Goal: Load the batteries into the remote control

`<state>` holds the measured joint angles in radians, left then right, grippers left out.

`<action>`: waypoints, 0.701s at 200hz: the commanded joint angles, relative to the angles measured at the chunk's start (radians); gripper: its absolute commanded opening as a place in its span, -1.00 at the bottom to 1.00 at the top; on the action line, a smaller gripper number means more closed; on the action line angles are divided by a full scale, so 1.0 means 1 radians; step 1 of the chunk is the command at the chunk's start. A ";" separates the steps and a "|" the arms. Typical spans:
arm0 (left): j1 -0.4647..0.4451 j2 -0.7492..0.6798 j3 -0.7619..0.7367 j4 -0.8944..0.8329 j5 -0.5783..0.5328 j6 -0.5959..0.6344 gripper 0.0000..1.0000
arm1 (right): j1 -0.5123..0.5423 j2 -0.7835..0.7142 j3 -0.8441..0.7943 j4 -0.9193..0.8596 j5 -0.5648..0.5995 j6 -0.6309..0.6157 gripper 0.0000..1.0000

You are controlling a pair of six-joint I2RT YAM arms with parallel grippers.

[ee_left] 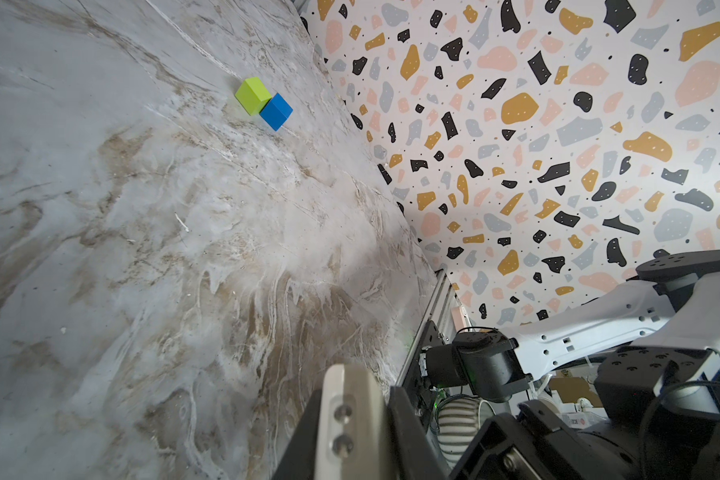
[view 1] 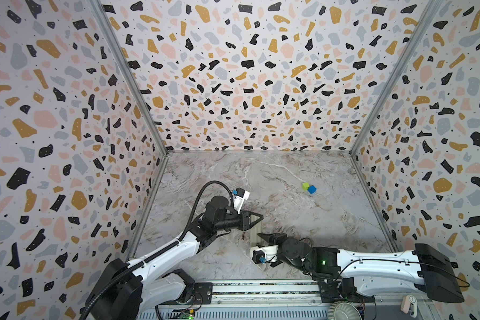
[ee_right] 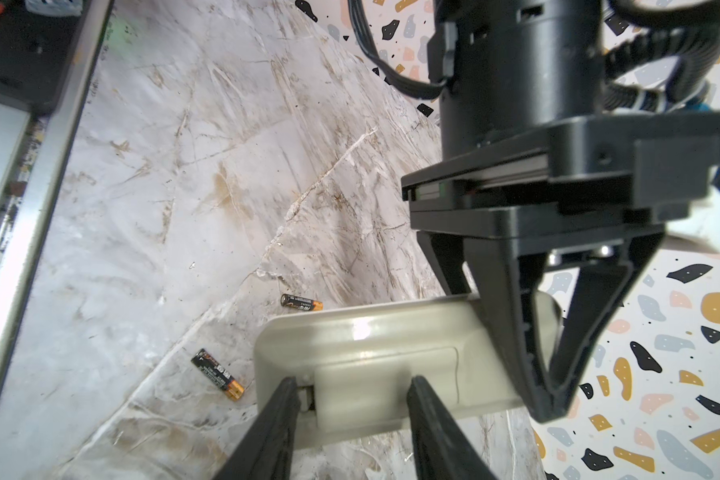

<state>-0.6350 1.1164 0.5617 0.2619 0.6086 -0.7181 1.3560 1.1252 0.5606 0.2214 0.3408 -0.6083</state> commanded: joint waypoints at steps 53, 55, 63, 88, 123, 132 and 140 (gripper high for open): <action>0.001 -0.017 -0.002 0.068 0.043 -0.019 -1.00 | 0.005 0.034 0.038 0.012 0.079 -0.032 -0.04; 0.001 -0.017 -0.003 0.067 0.044 -0.020 -1.00 | 0.005 0.035 0.038 0.013 0.083 -0.033 -0.04; 0.001 -0.018 -0.002 0.065 0.046 -0.018 -1.00 | 0.007 0.039 0.037 0.022 0.101 -0.041 -0.04; 0.001 -0.018 -0.003 0.062 0.045 -0.018 -1.00 | 0.024 0.045 0.027 0.072 0.159 -0.075 -0.03; 0.001 -0.006 -0.001 0.060 0.046 -0.015 -1.00 | 0.030 0.038 0.015 0.132 0.191 -0.111 -0.03; 0.001 -0.005 0.000 0.061 0.047 -0.016 -1.00 | 0.030 0.036 0.013 0.139 0.197 -0.116 -0.03; 0.001 -0.006 0.000 0.062 0.048 -0.015 -1.00 | 0.030 0.036 0.012 0.144 0.203 -0.119 -0.04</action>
<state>-0.6228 1.1168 0.5610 0.2790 0.5930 -0.7109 1.3903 1.1667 0.5648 0.2852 0.4732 -0.6994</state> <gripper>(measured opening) 0.235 0.484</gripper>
